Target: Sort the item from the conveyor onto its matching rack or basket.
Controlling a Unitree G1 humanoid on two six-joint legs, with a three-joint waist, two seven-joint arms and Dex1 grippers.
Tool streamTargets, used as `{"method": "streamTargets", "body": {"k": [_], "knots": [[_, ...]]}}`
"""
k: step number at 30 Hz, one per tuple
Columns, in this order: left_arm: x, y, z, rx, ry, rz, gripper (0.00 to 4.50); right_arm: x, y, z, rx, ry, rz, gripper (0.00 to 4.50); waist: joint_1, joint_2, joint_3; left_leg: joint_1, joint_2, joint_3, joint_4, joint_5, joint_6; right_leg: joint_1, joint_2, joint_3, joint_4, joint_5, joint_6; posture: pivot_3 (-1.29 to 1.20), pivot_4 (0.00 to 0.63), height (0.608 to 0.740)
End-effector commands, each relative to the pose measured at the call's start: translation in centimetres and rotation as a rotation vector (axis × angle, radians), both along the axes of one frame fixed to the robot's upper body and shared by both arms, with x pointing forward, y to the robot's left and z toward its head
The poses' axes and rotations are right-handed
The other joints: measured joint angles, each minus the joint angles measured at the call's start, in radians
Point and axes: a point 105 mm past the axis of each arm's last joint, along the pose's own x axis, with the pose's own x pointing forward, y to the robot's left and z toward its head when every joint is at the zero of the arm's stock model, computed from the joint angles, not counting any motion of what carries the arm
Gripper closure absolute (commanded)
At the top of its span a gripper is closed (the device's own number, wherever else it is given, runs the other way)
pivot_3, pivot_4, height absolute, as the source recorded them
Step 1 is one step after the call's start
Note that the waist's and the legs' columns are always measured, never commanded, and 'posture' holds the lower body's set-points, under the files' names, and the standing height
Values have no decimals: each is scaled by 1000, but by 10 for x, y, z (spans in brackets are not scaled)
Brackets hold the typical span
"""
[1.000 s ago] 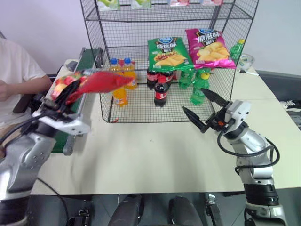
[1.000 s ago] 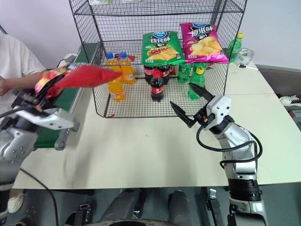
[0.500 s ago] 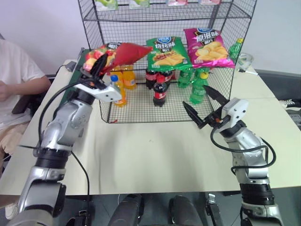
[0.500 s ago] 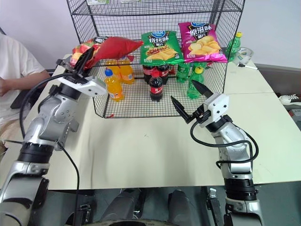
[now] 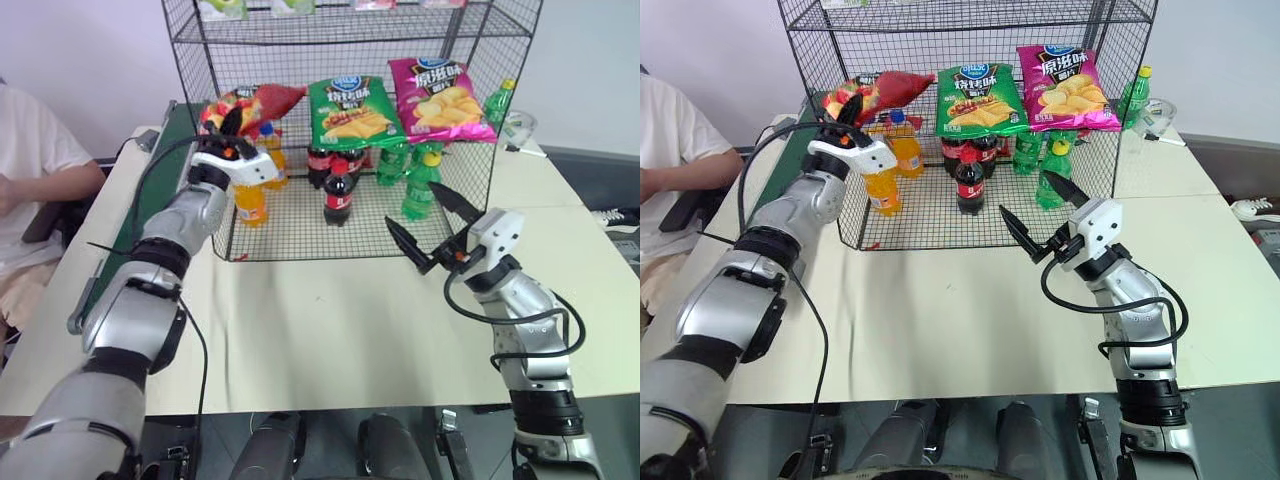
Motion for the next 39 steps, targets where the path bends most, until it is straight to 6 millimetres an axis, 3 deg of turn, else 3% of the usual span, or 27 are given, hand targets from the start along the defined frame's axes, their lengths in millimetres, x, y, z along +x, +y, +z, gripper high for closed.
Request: {"method": "streamTargets", "body": {"k": [1,5,10,13,17,19,24,30,36,39], "knots": [[2,1,13,-39,-32,-4,4447,-7,-3,12,-7,-50,-12,0,1,0,0,0,0,0,0,0,0,0,0,0,0,0,0,0,150,740],[6,-4,11,-54,5,13,4447,-7,-4,13,-10,-46,-14,0,2,0,0,0,0,0,1,0,0,0,0,0,1,0,0,0,150,740],[9,-7,14,-199,63,-32,4447,-8,-1,13,-8,-33,-2,0,4,-1,0,0,0,0,1,0,0,0,0,0,1,0,0,0,150,740],[8,-13,14,-248,97,-89,3712,-8,1,12,-15,-29,2,0,4,-1,0,0,0,0,1,0,0,0,0,0,1,0,0,0,150,740],[6,-14,19,-228,73,-100,2019,-7,2,12,-19,-27,4,0,10,-1,-1,1,0,0,2,0,0,2,0,0,1,0,0,0,150,740],[6,-14,17,-243,95,-116,962,-7,1,12,-19,-25,5,0,11,-1,-1,1,-1,-1,2,0,0,3,0,0,1,0,0,0,150,740],[-2,-30,27,-228,104,-229,962,-6,0,12,-34,-17,13,0,9,-1,-1,2,-1,-1,3,0,0,4,0,-1,1,0,0,0,150,740],[-35,-42,20,-252,99,-381,962,-3,-3,13,-44,-15,9,0,-2,0,-2,1,0,-1,2,0,0,2,0,0,1,0,0,0,150,740],[-77,-23,15,-269,65,-402,962,-4,-2,12,-35,-12,14,0,-20,0,-2,0,1,-1,0,2,-3,-1,0,2,1,0,0,0,150,740],[-103,-9,19,-419,92,-490,962,-4,-3,11,-37,-12,11,0,-19,0,-2,0,1,-1,0,2,-3,-1,0,2,1,0,0,0,150,740]]}}
